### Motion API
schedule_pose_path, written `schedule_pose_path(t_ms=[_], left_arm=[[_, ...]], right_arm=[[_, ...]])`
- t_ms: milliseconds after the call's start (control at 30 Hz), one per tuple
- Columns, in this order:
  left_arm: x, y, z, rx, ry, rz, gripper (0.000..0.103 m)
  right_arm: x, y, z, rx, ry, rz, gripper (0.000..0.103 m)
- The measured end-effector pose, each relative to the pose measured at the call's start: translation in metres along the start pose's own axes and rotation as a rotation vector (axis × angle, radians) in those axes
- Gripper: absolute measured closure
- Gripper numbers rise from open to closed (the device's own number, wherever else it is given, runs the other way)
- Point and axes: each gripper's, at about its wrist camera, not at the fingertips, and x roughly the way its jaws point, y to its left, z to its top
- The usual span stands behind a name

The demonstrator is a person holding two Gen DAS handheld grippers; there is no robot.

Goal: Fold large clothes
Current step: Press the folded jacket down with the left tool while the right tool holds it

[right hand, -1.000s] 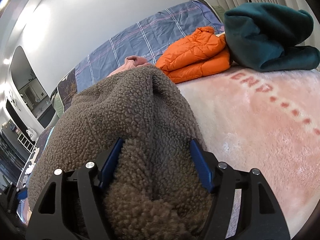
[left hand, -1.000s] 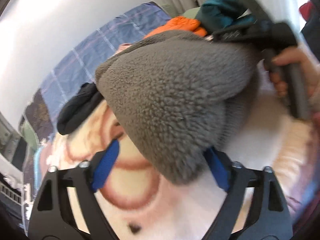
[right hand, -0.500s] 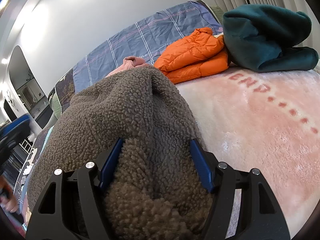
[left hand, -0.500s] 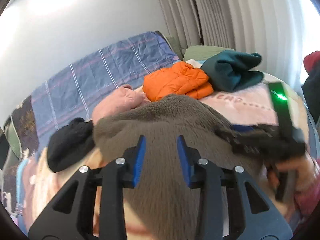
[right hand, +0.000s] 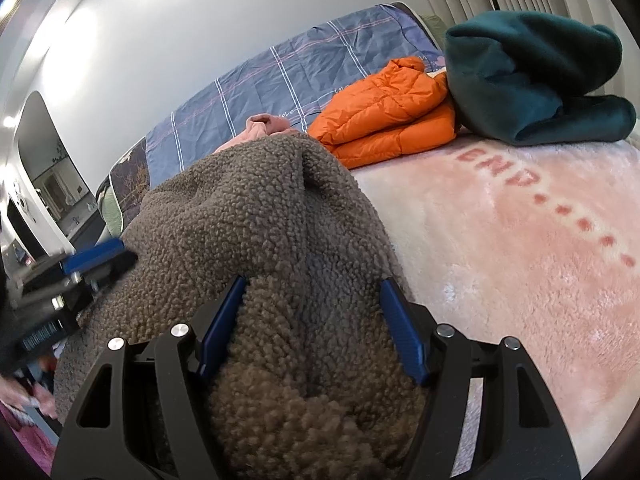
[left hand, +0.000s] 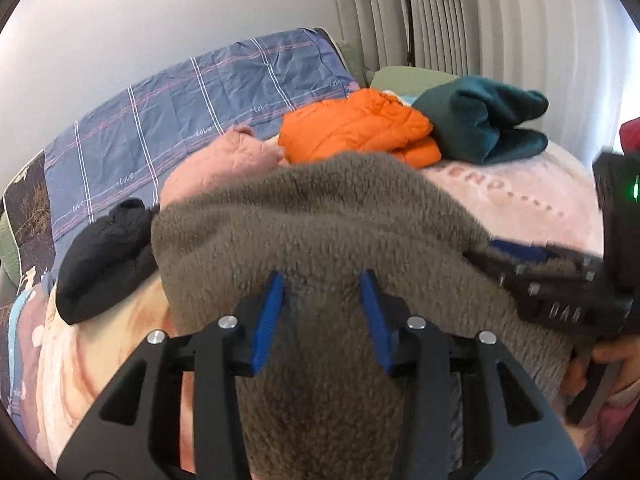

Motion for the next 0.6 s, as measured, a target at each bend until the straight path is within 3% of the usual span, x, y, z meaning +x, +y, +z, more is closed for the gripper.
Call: schedule_pose_path(t_ms=[133, 233, 300, 367, 467, 600], left_arm=[[0.0, -0.009, 0.034, 0.079, -0.076, 0.069, 0.058], [0.016, -0.007, 0.063, 0.085, -0.078, 0.052, 0.055], [0.055, -0.008, 0.067, 0.127, 0.012, 0.068, 0.044], [0.112, -0.008, 0.05, 0.142, 0.242, 0.031, 0.039], [0.109, 0.007, 0.053, 0.061, 0.239, -0.028, 0.039], [0.105, 0.002, 0.05, 0.087, 0.223, 0.005, 0.039]], right_arm=[[0.0, -0.001, 0.0, -0.004, -0.004, -0.001, 0.034], [0.0, -0.003, 0.0, -0.001, -0.004, 0.003, 0.035], [0.0, -0.003, 0.0, 0.001, -0.005, 0.007, 0.034], [0.001, -0.002, 0.0, -0.004, 0.004, 0.012, 0.034], [0.001, -0.003, 0.0, 0.007, -0.002, 0.036, 0.034], [0.0, -0.005, -0.001, 0.012, -0.009, 0.054, 0.034]])
